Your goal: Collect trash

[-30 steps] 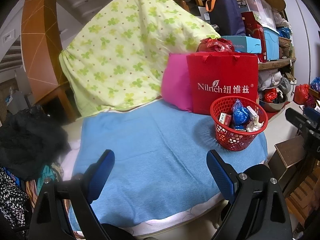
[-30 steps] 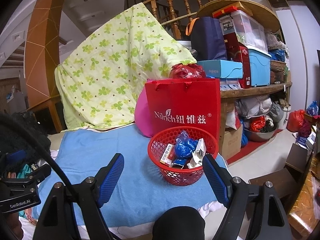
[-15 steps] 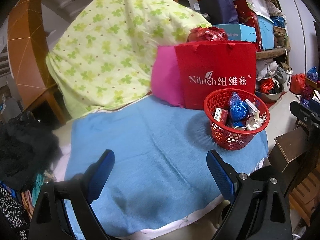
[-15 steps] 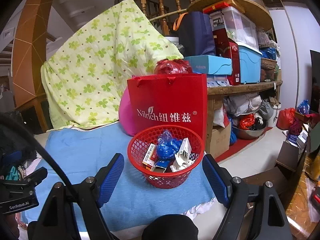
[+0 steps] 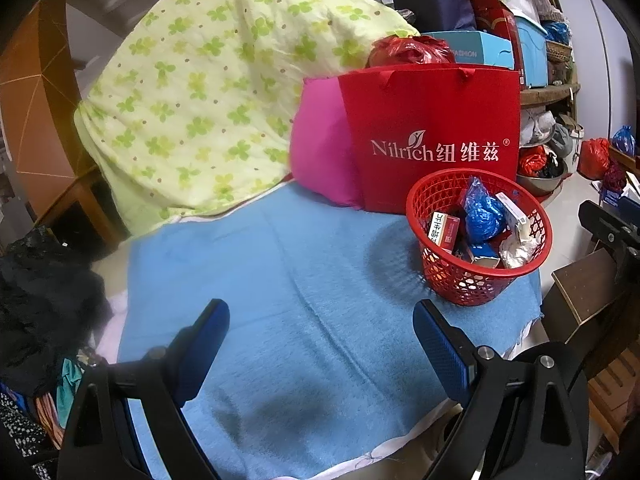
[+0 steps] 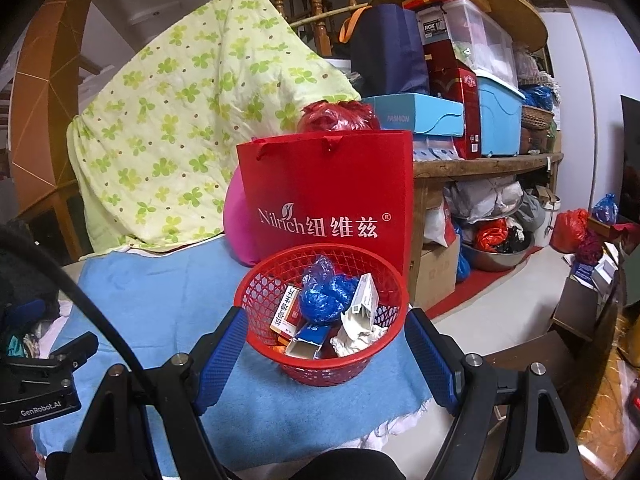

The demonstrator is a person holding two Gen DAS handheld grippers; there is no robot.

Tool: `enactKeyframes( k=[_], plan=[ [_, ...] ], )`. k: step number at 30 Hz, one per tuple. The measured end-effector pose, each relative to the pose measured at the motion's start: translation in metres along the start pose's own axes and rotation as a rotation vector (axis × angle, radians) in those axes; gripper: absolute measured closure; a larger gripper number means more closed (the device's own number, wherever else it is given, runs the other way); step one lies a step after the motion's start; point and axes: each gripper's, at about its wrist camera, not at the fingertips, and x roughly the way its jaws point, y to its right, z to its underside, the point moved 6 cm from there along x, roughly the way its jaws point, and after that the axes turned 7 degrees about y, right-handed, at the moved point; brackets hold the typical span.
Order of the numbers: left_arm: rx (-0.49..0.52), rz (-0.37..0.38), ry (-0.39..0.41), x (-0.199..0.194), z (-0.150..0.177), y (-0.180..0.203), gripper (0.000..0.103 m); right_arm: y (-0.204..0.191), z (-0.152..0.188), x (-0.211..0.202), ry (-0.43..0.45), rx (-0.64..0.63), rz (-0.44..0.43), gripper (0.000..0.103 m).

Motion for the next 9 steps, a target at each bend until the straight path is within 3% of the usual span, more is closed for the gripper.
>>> enactKeyframes(
  k=[7, 9],
  plan=[
    [-0.039, 0.000, -0.003, 0.010, 0.005, -0.019, 0.010, -0.027, -0.004, 0.011, 0.007, -0.053, -0.020, 0.020],
    [-0.096, 0.018, -0.019, 0.016, 0.010, -0.036, 0.010, -0.043, -0.004, 0.015, 0.009, -0.076, -0.052, 0.020]
  ],
)
